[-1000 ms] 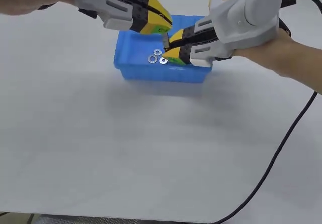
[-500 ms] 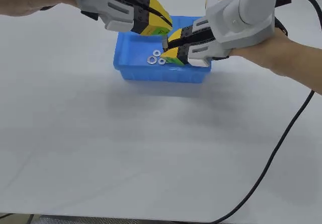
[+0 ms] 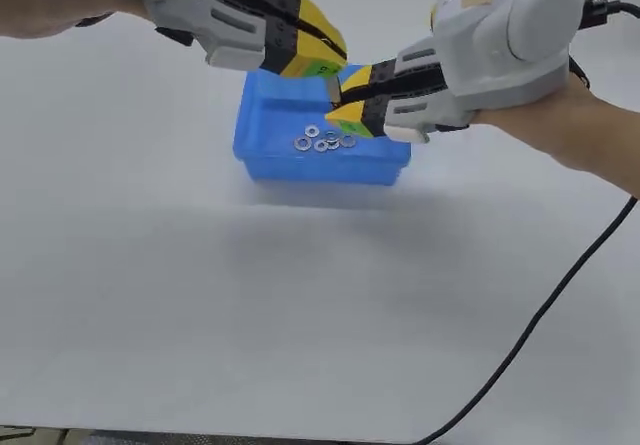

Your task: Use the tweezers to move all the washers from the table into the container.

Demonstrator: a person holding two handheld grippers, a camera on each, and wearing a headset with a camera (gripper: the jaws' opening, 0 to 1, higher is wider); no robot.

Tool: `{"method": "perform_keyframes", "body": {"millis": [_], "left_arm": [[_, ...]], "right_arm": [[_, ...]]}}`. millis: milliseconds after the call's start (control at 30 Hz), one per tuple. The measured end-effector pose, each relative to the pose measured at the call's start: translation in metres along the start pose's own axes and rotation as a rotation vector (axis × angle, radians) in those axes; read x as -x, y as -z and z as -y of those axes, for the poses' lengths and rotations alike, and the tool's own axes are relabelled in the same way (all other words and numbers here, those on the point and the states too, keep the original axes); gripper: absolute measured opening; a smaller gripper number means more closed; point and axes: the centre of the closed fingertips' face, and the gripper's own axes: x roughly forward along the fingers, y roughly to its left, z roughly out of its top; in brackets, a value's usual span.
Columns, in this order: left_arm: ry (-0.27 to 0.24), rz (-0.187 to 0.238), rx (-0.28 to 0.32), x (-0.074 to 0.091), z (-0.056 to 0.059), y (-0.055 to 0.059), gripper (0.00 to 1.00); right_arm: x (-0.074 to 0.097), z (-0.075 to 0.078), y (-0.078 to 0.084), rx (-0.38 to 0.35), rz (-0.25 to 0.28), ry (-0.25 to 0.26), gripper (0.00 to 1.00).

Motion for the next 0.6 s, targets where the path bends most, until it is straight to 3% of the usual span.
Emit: {"method": "perform_keyframes", "body": {"millis": [167,400,600], "left_arm": [[-0.001,0.010,-0.027,0.007,0.018,-0.016,0.06],[-0.015,0.034,-0.038,0.017,0.038,-0.030,0.06],[-0.021,0.051,-0.031,0.019,0.055,-0.029,0.05]], "right_arm": [[0.012,-0.014,-0.012,0.035,0.004,-0.002,0.09],[0.023,-0.033,-0.025,0.055,0.005,-0.005,0.08],[0.027,-0.056,-0.027,0.067,-0.024,-0.030,0.08]]}}
